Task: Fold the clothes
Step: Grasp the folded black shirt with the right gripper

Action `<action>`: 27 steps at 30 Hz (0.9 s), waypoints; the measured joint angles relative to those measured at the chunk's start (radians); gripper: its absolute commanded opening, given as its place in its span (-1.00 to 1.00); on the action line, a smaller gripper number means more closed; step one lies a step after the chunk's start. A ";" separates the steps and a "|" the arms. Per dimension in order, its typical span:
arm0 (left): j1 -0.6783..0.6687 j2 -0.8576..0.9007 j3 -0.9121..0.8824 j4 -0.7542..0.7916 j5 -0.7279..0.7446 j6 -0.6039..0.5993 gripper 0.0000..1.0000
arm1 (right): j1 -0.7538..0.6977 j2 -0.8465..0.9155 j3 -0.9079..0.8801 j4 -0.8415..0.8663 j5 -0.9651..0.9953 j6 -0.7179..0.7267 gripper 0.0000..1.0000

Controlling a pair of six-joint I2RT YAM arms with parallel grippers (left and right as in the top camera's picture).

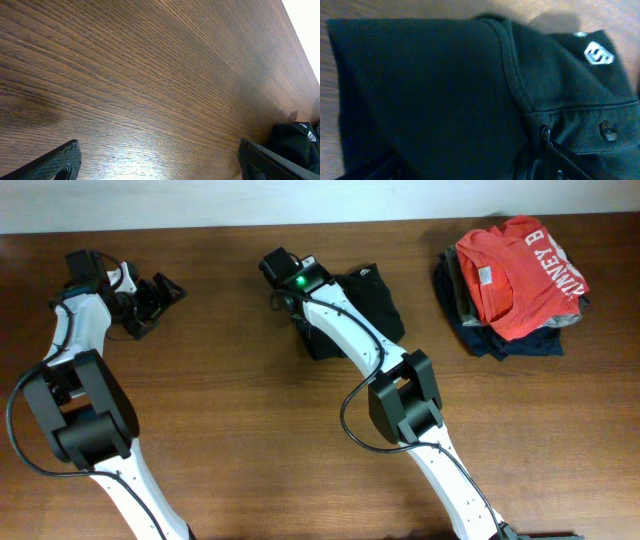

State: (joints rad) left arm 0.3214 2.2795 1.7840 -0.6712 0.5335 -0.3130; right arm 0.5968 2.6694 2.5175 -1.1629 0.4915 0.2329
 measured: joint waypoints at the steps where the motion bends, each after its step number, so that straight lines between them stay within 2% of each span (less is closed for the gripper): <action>1: 0.000 0.000 0.000 0.000 0.000 0.000 0.98 | -0.002 0.002 -0.010 0.005 -0.006 -0.001 0.68; 6: 0.000 0.000 0.000 -0.003 0.000 0.000 0.98 | -0.002 0.002 -0.056 0.035 -0.010 0.000 0.67; 9: 0.000 0.000 0.000 -0.011 -0.001 0.000 0.98 | -0.004 -0.006 -0.089 0.054 -0.002 0.000 0.48; 15: 0.000 0.000 0.000 -0.021 -0.002 0.001 0.99 | -0.024 -0.019 -0.127 0.015 0.028 -0.003 -0.75; 16: 0.000 0.000 0.000 -0.021 -0.003 0.000 0.98 | -0.031 -0.024 -0.127 0.002 0.029 -0.001 -0.90; 23: 0.000 0.000 0.000 -0.021 -0.004 0.000 0.98 | -0.111 -0.030 -0.070 -0.174 0.005 0.000 -0.92; 27: 0.000 0.000 0.000 -0.021 -0.004 0.000 0.98 | -0.158 -0.027 0.088 -0.299 -0.008 -0.016 -0.92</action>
State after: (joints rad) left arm 0.3210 2.2795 1.7840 -0.6926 0.5297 -0.3126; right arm 0.4393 2.6427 2.6057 -1.4624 0.4831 0.2165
